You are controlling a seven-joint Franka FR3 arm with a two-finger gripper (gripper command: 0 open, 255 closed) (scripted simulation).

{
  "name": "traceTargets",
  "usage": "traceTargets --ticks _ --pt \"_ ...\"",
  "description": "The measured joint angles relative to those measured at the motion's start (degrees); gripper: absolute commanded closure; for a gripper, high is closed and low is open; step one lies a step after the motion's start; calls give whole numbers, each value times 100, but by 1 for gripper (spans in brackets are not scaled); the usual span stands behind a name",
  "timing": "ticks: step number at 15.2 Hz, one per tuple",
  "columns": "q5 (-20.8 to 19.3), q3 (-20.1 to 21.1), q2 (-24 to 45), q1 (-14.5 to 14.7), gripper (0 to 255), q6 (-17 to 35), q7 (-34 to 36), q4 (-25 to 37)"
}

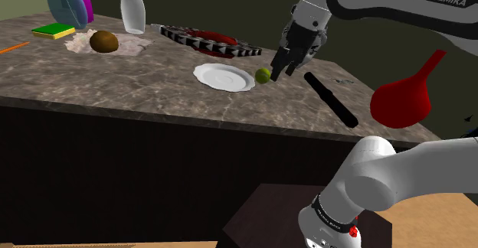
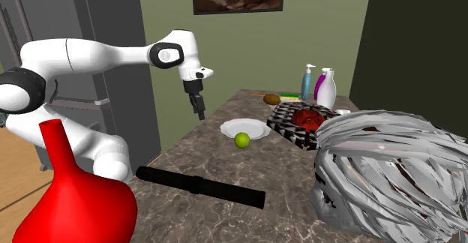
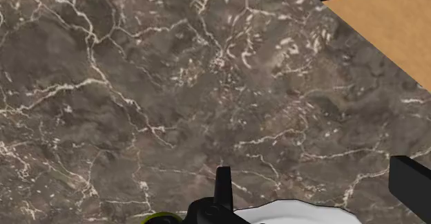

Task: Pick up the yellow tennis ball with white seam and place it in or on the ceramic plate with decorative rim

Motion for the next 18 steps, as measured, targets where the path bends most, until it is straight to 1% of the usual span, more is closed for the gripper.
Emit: traceTargets --ticks 1,3,7,10,15,18 --pt "0 0 0 0 0 0 0 0" --pt "-53 -52 137 -53 0 168 1 10" --pt "-247 -307 635 -241 0 740 -89 75" --pt "-357 -493 1149 -365 0 1185 -131 258" --pt "-469 -796 1919 -552 0 1798 -205 621" --pt "-483 -874 2151 -592 0 2022 -216 681"
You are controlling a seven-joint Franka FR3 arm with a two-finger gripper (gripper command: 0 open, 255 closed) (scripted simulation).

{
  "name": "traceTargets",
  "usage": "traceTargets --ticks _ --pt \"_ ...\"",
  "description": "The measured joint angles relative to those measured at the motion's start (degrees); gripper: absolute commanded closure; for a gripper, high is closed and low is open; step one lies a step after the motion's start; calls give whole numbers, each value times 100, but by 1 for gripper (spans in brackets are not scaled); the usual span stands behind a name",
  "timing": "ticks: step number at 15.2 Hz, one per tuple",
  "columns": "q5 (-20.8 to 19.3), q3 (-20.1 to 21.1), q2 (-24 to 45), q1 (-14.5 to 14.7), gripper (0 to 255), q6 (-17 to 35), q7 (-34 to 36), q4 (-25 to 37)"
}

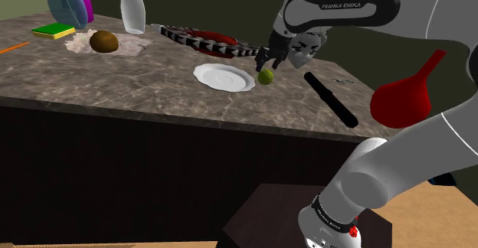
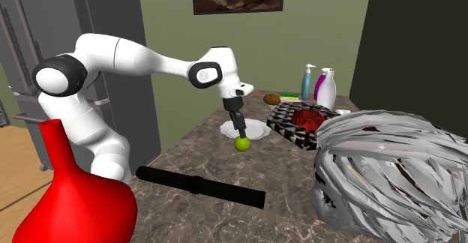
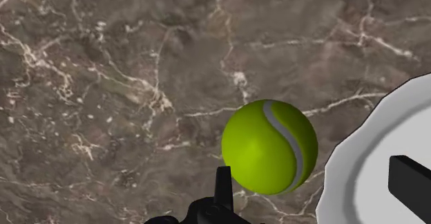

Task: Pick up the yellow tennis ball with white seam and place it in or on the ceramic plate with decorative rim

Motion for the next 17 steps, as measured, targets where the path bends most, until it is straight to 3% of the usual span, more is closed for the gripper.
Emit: traceTargets --ticks 6,12,13,17 --pt "-26 -65 146 -26 0 467 -3 -268" --pt "-20 -70 184 -10 0 508 3 -301" --pt "-18 -69 189 -7 255 509 3 -303" --pt "-16 -69 193 -5 255 508 2 -303"
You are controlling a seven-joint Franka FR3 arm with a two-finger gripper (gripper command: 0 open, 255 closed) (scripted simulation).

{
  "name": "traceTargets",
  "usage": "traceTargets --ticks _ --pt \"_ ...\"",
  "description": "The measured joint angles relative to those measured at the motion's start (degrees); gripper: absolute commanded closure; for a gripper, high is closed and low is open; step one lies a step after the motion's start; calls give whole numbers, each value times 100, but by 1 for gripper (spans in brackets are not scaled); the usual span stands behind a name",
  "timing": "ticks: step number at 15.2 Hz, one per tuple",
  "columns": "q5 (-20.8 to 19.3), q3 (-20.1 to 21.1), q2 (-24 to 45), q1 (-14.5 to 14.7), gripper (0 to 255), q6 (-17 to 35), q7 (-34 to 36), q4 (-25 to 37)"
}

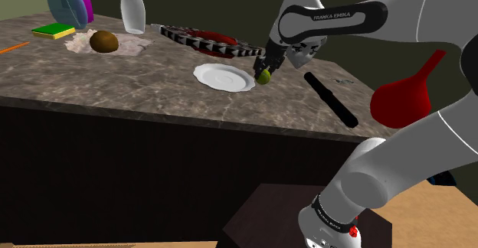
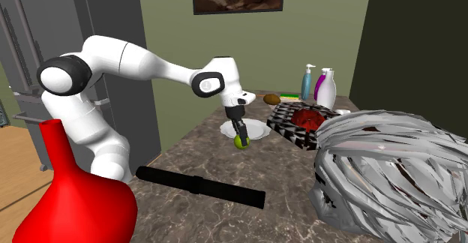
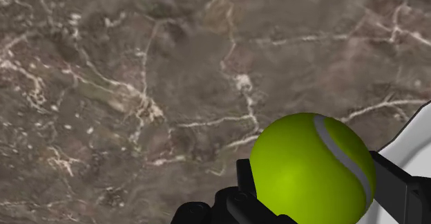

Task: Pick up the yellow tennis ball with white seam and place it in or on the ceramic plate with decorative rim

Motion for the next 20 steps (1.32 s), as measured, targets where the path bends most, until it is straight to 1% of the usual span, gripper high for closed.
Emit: traceTargets --ticks 7,20 --pt "0 7 -19 2 255 -42 5 22" --pt "56 61 -78 30 255 -994 -54 919"
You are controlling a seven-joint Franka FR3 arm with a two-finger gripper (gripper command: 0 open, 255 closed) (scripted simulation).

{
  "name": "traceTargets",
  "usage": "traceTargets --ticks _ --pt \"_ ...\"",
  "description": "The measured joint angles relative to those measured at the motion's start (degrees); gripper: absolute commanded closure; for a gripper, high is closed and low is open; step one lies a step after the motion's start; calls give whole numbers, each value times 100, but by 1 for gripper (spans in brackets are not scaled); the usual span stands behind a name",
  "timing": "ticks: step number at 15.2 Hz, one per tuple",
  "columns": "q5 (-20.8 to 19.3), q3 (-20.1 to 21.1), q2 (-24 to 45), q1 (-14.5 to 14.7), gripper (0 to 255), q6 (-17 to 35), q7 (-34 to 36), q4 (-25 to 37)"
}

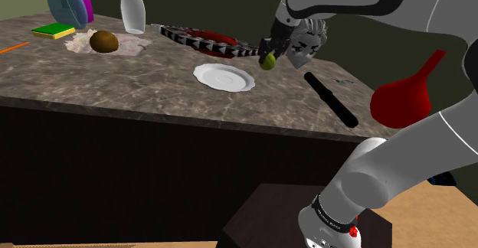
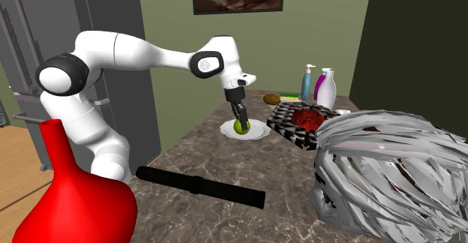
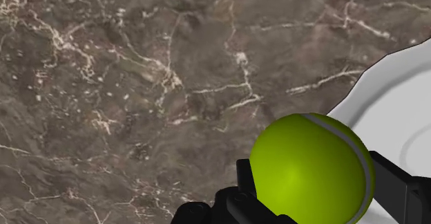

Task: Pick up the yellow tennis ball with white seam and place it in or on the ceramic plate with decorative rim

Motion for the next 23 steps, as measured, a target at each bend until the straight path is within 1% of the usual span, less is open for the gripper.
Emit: traceTargets --ticks 4,11,14,16,19,23 --pt "25 39 61 25 255 -256 22 314" --pt "111 526 741 308 255 -417 728 1076" --pt "110 761 1079 454 255 -401 1107 1359" --pt "103 897 1339 545 255 -519 1323 1714" --pt "95 930 1452 568 255 -372 1402 1670" --pt "80 936 1430 572 255 -64 1454 1337"
